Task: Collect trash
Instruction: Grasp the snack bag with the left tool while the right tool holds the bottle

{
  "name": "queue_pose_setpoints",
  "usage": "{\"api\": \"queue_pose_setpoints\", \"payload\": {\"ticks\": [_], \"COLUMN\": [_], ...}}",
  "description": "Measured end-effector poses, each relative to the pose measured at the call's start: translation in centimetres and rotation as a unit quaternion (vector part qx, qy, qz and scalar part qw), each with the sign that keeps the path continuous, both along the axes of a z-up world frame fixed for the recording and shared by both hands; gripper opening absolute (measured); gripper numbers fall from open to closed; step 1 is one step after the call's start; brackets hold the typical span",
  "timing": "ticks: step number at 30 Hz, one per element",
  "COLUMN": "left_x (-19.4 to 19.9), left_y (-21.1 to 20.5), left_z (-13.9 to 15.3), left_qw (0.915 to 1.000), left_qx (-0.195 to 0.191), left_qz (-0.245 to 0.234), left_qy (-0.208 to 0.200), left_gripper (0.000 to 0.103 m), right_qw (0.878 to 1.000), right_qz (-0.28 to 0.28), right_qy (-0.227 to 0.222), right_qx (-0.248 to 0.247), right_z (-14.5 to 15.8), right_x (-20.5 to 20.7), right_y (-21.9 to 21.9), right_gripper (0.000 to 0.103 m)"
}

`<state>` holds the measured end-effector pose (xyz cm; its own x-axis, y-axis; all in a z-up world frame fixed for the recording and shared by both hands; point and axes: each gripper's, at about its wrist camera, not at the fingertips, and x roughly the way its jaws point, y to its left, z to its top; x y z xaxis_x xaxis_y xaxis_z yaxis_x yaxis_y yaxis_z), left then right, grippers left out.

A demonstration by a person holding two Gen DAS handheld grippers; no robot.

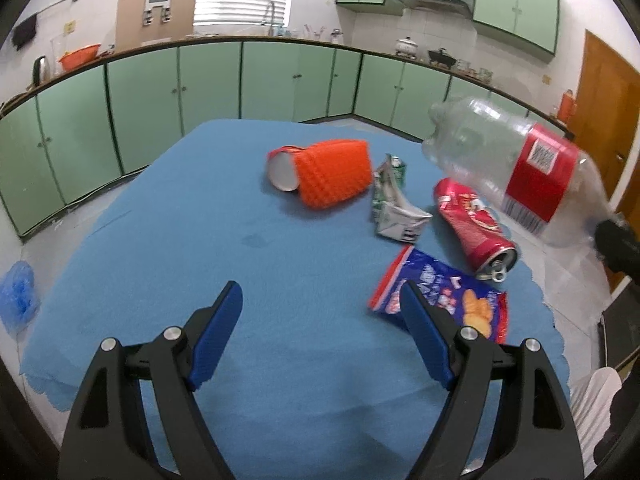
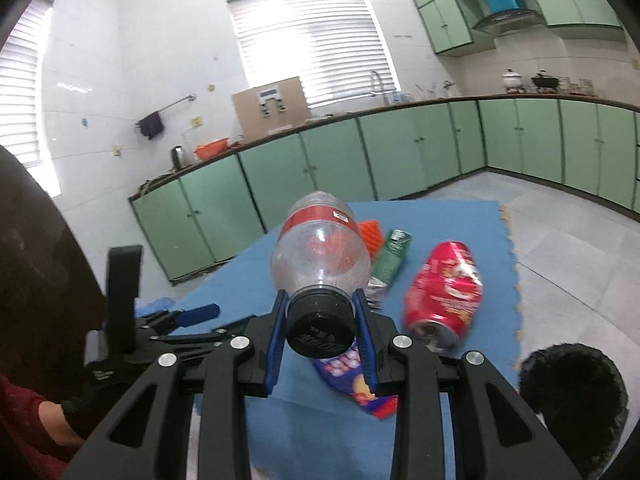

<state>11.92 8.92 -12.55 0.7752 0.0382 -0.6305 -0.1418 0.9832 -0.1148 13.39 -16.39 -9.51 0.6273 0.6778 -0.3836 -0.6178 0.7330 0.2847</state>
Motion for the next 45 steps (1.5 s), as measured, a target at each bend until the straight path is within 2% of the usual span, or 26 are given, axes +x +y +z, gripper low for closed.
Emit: {"api": "queue_pose_setpoints", "payload": {"ticks": [10, 14, 17, 20, 26, 27, 28, 29, 36, 45], "left_x": [3.8, 5.8, 7.1, 7.5, 7.0, 7.1, 7.0, 7.0, 6.1, 3.0], "left_y": [-3.0, -3.4, -3.4, -3.9, -5.4, -5.5, -5.6, -5.5, -4.7, -3.4], "left_z": [-2.4, -3.8, -4.9, -5.3, -5.4, -5.3, -5.2, -5.2, -3.9, 1.2], "left_qw": [0.9984, 0.9973, 0.9952, 0.995, 0.9953, 0.9954, 0.9958, 0.9958, 0.9955, 0.9976], "left_qx": [-0.018, -0.021, -0.039, -0.034, -0.009, -0.005, -0.002, -0.006, -0.034, -0.038], "left_qz": [-0.047, -0.05, -0.056, -0.062, -0.072, -0.07, -0.066, -0.064, -0.07, -0.058], "left_qy": [0.027, 0.05, 0.07, 0.07, 0.064, 0.064, 0.064, 0.066, 0.053, -0.009], "left_gripper": [0.079, 0.082, 0.082, 0.081, 0.043, 0.027, 0.006, 0.001, 0.0, 0.0], "right_qw": [0.999, 0.999, 0.999, 0.999, 0.998, 0.998, 0.998, 0.998, 0.997, 0.997], "right_qz": [-0.036, -0.038, -0.04, -0.041, -0.048, -0.049, -0.051, -0.053, -0.065, -0.08], "right_qy": [0.013, 0.014, 0.014, 0.018, 0.026, 0.028, 0.03, 0.031, 0.033, 0.014], "right_qx": [-0.018, -0.019, -0.027, -0.026, -0.025, -0.024, -0.023, -0.023, -0.013, -0.003], "right_z": [-1.7, -1.9, -2.1, -2.2, -2.5, -2.6, -2.7, -2.7, -2.4, -0.9], "right_x": [0.5, 0.6, 0.8, 1.1, 1.7, 1.8, 1.8, 1.8, 2.0, 1.3], "right_y": [-2.3, -2.4, -2.5, -2.7, -3.1, -3.1, -3.2, -3.2, -4.0, -4.9], "right_gripper": [0.032, 0.032, 0.032, 0.032, 0.032, 0.032, 0.032, 0.032, 0.032, 0.032]}}
